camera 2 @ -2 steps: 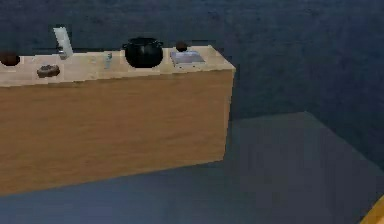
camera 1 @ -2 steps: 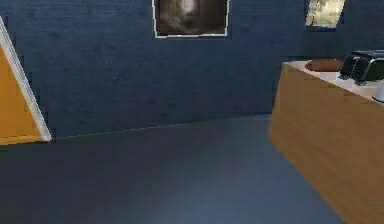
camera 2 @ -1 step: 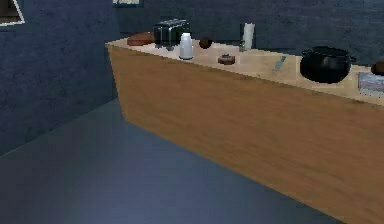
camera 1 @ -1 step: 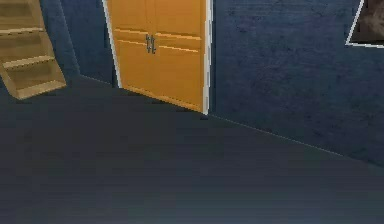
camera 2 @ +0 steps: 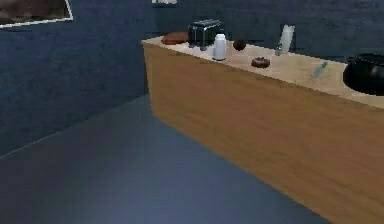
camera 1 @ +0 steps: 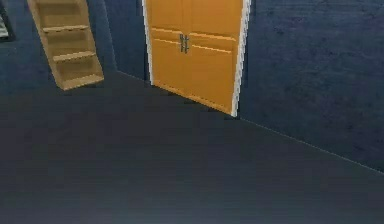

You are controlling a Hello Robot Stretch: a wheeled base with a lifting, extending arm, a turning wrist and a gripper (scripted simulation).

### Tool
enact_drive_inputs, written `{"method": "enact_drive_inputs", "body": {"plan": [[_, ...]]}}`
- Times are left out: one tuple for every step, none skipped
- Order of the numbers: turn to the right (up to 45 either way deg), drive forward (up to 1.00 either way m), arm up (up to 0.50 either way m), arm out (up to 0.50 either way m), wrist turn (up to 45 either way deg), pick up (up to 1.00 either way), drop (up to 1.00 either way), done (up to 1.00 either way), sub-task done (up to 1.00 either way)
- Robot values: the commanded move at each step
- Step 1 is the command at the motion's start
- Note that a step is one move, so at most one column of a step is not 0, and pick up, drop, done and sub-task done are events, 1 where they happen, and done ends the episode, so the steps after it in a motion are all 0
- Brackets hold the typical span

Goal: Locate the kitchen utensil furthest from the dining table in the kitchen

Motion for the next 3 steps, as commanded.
{"method": "enact_drive_inputs", "body": {"plan": [[0.0, 0.6, 0.0, 0.0, 0.0, 0.0, 0.0, 0.0, 0.0], [-45.0, 0.0, 0.0, 0.0, 0.0, 0.0, 0.0, 0.0, 0.0], [0.0, 0.65, 0.0, 0.0, 0.0, 0.0, 0.0, 0.0, 0.0]]}}
